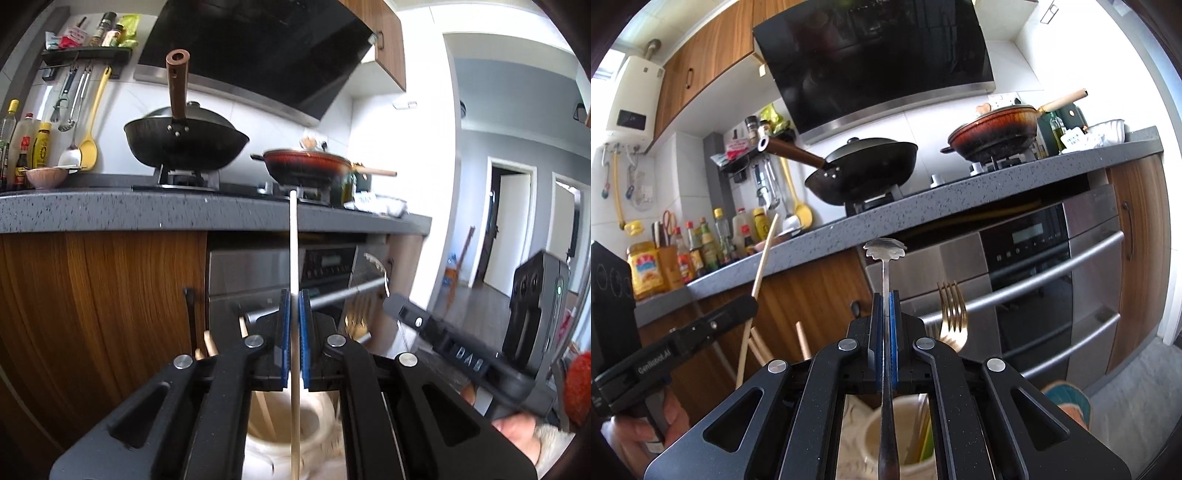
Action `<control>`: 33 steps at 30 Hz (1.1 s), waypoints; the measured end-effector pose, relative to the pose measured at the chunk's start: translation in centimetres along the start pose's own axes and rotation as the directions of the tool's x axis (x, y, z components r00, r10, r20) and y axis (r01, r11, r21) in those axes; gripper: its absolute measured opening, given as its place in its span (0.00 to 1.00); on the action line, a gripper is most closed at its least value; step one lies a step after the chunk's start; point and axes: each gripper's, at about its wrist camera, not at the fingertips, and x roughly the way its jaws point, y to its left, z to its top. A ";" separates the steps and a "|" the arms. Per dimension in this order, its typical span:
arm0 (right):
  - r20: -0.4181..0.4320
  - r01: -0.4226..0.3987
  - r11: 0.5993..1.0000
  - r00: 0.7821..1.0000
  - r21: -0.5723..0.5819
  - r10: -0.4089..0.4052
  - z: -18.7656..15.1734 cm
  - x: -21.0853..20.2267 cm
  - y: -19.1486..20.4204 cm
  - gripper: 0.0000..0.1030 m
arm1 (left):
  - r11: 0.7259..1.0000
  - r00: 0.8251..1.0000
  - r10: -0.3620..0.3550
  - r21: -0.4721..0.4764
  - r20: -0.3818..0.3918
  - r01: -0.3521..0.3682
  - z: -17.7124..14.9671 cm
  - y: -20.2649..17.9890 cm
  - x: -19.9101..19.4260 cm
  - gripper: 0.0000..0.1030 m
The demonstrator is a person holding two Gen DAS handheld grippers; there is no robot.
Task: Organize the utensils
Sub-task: 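Lift the chopstick with the left tool while the right tool carries the spoon to the holder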
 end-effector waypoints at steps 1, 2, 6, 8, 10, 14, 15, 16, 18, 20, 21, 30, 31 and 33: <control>0.001 0.001 1.000 1.000 -0.002 -0.001 0.0 0.4 0.0 0.04 | 1.000 1.000 0.012 0.002 0.012 -0.012 0.1 0.0 0.5 0.04; 0.003 0.005 1.000 1.000 -0.005 -0.005 0.0 1.0 -0.1 0.04 | 1.000 0.999 0.023 0.003 0.023 -0.023 0.2 0.0 0.9 0.04; 0.009 0.026 0.999 1.000 -0.022 -0.026 -0.5 2.6 0.0 0.04 | 0.998 0.997 0.070 0.002 0.039 -0.070 -0.1 0.5 2.3 0.04; 0.021 0.034 0.999 0.999 -0.032 -0.033 -0.8 2.9 0.0 0.04 | 0.996 0.996 0.084 0.003 0.041 -0.084 -0.5 0.6 2.8 0.04; 0.028 0.041 0.999 0.999 -0.036 -0.040 -1.1 3.2 -0.2 0.04 | 0.996 0.996 0.087 0.010 0.038 -0.087 -1.0 0.6 3.0 0.04; 0.013 0.055 0.997 0.998 -0.054 -0.054 -1.9 3.9 -0.3 0.04 | 0.996 0.996 0.078 0.028 0.037 -0.079 -2.2 0.2 2.4 0.04; 0.011 0.061 0.996 0.998 -0.060 -0.060 -2.0 4.0 -0.3 0.04 | 0.997 0.997 0.075 0.032 0.032 -0.076 -2.4 0.2 2.3 0.04; 0.008 0.068 0.995 0.998 -0.071 -0.067 -2.2 4.2 -0.2 0.04 | 0.997 0.997 0.072 0.033 0.030 -0.074 -2.6 0.1 2.2 0.04; 0.005 0.085 0.992 0.996 -0.097 -0.085 -2.4 4.3 0.1 0.04 | 0.997 0.997 0.069 0.046 0.022 -0.069 -3.0 -0.2 2.1 0.04; 0.003 0.104 0.986 0.995 -0.132 -0.104 -2.7 4.3 0.5 0.04 | 0.995 0.997 0.069 0.065 0.017 -0.070 -3.3 -0.5 1.9 0.04; 0.001 0.108 0.984 0.994 -0.142 -0.109 -2.8 4.3 0.7 0.04 | 0.995 0.998 0.067 0.073 0.013 -0.068 -3.4 -0.7 1.7 0.04; -0.015 0.189 0.967 0.981 -0.169 -0.194 -3.9 0.9 1.9 0.04 | 0.994 0.996 0.081 0.071 -0.030 -0.079 -5.9 -1.2 -0.5 0.04; -0.016 0.199 0.965 0.979 -0.173 -0.205 -4.0 0.5 2.0 0.04 | 0.995 0.996 0.082 0.067 -0.037 -0.080 -6.2 -1.2 -0.7 0.04; -0.020 0.212 0.963 0.976 -0.168 -0.218 -4.3 -0.4 2.1 0.04 | 0.994 0.995 0.089 0.062 -0.054 -0.086 -6.8 -1.1 -1.2 0.04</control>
